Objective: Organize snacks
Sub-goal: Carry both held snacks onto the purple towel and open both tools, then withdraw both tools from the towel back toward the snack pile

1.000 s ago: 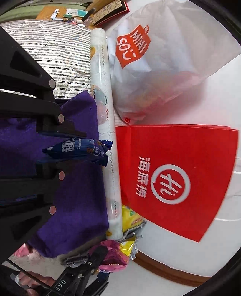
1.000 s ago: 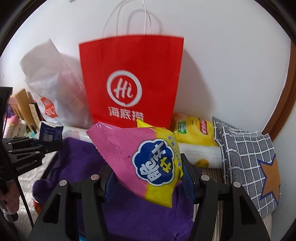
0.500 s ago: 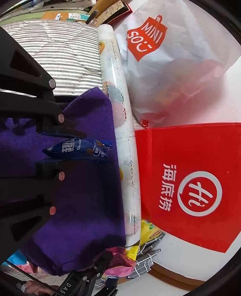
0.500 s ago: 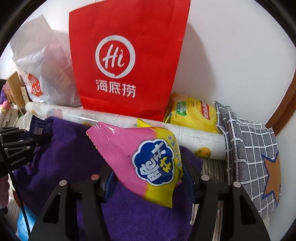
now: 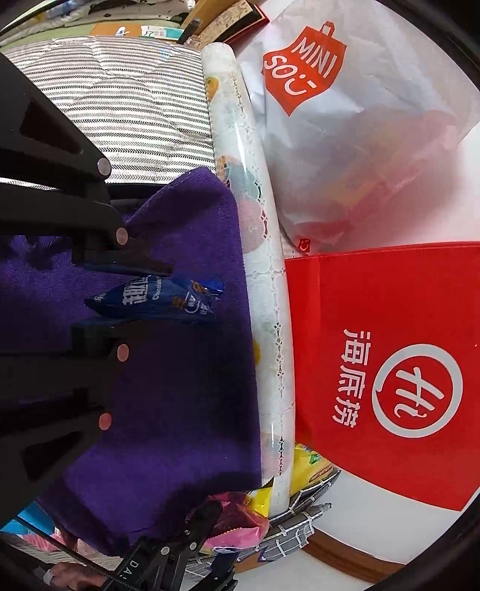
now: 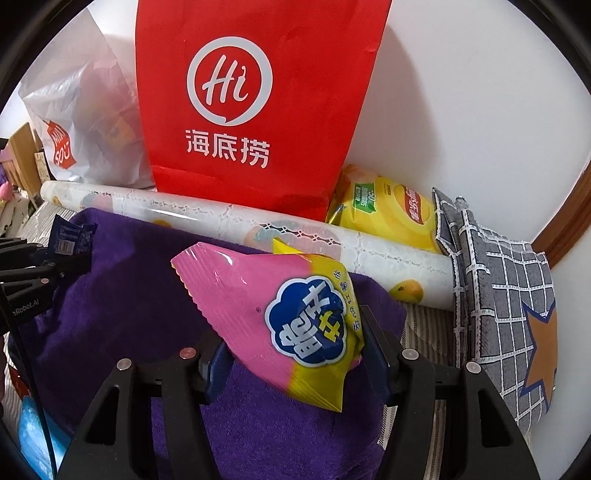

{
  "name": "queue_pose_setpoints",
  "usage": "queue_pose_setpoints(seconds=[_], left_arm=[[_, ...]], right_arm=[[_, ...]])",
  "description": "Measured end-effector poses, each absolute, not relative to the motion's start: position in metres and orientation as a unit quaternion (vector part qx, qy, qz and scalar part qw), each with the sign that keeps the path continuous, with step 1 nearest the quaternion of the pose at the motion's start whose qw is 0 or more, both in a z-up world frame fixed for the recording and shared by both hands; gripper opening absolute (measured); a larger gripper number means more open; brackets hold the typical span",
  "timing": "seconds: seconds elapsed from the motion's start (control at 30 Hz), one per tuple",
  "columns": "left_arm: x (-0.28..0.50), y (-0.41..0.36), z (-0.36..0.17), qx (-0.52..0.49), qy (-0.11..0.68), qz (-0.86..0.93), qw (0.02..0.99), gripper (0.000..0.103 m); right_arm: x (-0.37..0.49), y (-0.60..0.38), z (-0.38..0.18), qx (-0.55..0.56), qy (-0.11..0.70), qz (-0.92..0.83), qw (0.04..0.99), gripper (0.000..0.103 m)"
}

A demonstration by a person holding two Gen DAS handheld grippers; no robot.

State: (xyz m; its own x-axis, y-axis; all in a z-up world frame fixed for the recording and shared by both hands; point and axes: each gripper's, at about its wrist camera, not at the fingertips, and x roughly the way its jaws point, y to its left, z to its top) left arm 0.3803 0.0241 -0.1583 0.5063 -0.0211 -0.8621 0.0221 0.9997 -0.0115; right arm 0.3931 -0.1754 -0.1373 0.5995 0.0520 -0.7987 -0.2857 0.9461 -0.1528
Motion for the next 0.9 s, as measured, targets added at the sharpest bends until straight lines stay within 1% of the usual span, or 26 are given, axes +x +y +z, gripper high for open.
queue_pose_setpoints(seconds=[0.37,0.47,0.53,0.57,0.6,0.63,0.67,0.7,0.73,0.9], left_arm=[[0.38,0.014,-0.161,0.012,0.503,-0.022,0.864,0.019],[0.381,0.013,-0.162,0.012,0.507,-0.025,0.861,0.02],[0.38,0.013,-0.16,0.008,0.509,-0.029,0.86,0.025],[0.381,0.013,-0.16,0.004,0.513,-0.031,0.858,0.035],[0.38,0.013,-0.157,0.0,0.512,-0.034,0.858,0.048],[0.379,0.014,-0.155,-0.002,0.509,-0.035,0.86,0.054],[0.378,0.014,-0.152,-0.001,0.506,-0.035,0.862,0.059],[0.377,0.013,-0.148,0.004,0.503,-0.031,0.864,0.062],[0.376,0.011,-0.144,0.012,0.498,-0.026,0.866,0.062],[0.362,0.01,-0.119,0.017,0.48,-0.02,0.877,0.068]], right_arm=[[0.386,-0.167,-0.135,-0.161,0.442,0.108,0.876,0.06],[0.384,-0.165,-0.133,-0.166,0.44,0.112,0.875,0.064],[0.382,-0.165,-0.13,-0.165,0.439,0.118,0.875,0.066],[0.381,-0.164,-0.127,-0.165,0.436,0.118,0.877,0.07],[0.379,-0.164,-0.124,-0.165,0.433,0.118,0.878,0.072],[0.376,-0.164,-0.12,-0.163,0.427,0.117,0.881,0.073],[0.374,-0.164,-0.116,-0.16,0.424,0.115,0.884,0.078],[0.372,-0.165,-0.112,-0.157,0.422,0.113,0.886,0.085],[0.37,-0.164,-0.107,-0.153,0.416,0.11,0.89,0.087],[0.349,-0.164,-0.076,-0.134,0.385,0.084,0.909,0.087]])
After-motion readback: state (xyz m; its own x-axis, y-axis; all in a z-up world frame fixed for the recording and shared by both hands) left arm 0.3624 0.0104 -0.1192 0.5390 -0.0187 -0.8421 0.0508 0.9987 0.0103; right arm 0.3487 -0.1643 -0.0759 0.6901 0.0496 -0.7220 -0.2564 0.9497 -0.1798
